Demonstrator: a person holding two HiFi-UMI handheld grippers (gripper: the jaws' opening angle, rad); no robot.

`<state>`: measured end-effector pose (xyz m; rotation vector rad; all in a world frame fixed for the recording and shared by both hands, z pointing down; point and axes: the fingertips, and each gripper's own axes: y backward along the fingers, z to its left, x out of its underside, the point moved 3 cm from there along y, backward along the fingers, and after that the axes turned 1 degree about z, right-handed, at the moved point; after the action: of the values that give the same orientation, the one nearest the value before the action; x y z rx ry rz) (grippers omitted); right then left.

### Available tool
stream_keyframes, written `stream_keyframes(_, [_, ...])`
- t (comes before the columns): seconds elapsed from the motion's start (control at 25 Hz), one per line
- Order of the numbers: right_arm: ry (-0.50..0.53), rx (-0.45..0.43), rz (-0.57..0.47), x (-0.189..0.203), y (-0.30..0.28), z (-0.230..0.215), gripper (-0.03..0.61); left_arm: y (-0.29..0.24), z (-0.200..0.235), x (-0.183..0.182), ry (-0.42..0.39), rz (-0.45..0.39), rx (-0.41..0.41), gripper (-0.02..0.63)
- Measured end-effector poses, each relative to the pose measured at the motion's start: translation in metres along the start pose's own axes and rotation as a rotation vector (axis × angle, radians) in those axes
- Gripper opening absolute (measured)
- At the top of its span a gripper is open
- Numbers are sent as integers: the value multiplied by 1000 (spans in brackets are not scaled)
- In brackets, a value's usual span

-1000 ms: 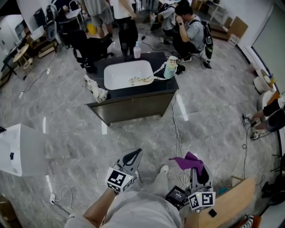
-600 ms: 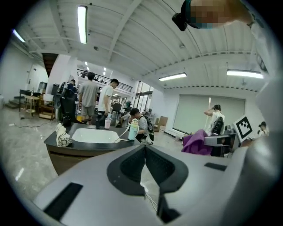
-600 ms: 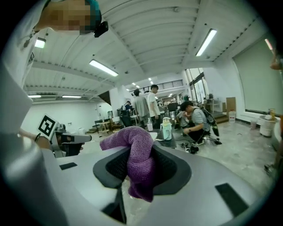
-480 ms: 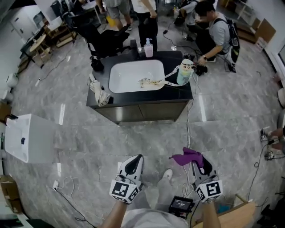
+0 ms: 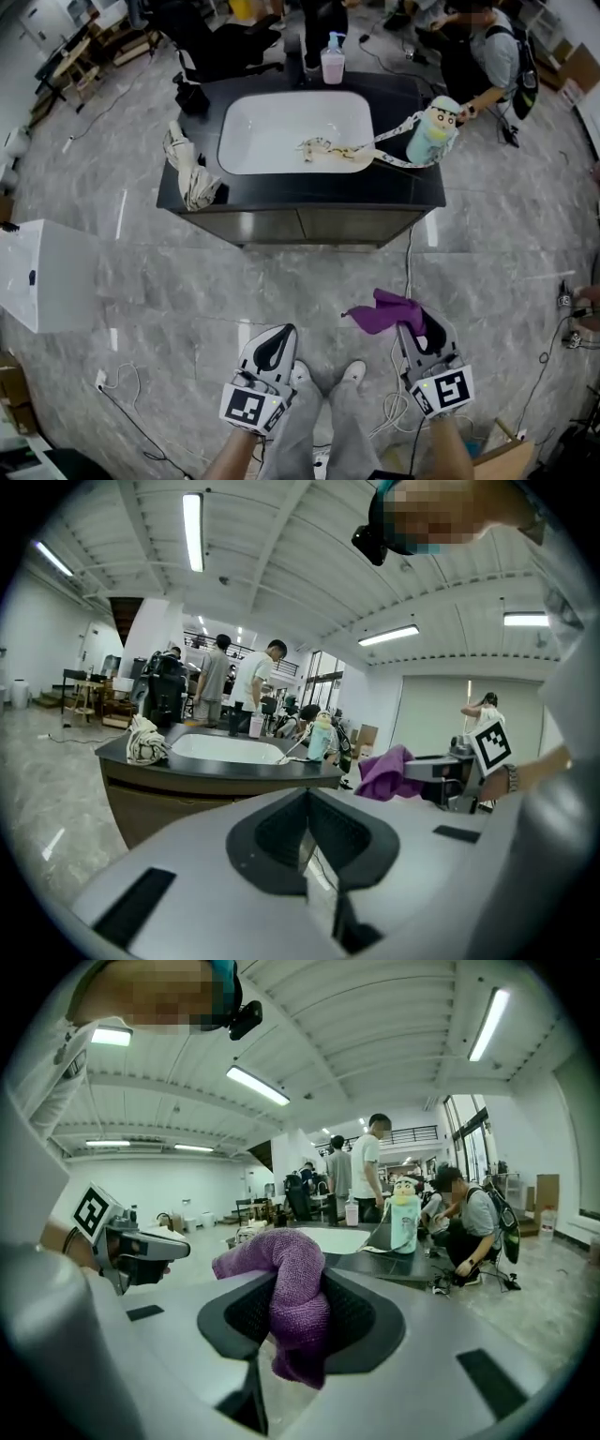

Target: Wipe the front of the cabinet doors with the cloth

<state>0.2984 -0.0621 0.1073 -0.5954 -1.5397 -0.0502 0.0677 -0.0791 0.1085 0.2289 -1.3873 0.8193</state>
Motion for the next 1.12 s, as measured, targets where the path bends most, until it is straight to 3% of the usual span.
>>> stream_keyframes(0.28, [-40, 3, -25, 81, -88, 9, 135, -67, 51, 60, -32, -25, 81, 6])
stream_keyframes(0.52, [-27, -8, -68, 138, -159, -3, 135, -125, 93, 121, -42, -69, 61, 6])
stream_keyframes(0.84, [-16, -67, -185, 175, -228, -20, 135, -174, 118, 174, -81, -145, 75, 6])
stream_keyframes(1.12, [63, -92, -321, 189, -284, -27, 135, -216, 148, 193, -114, -242, 44, 6])
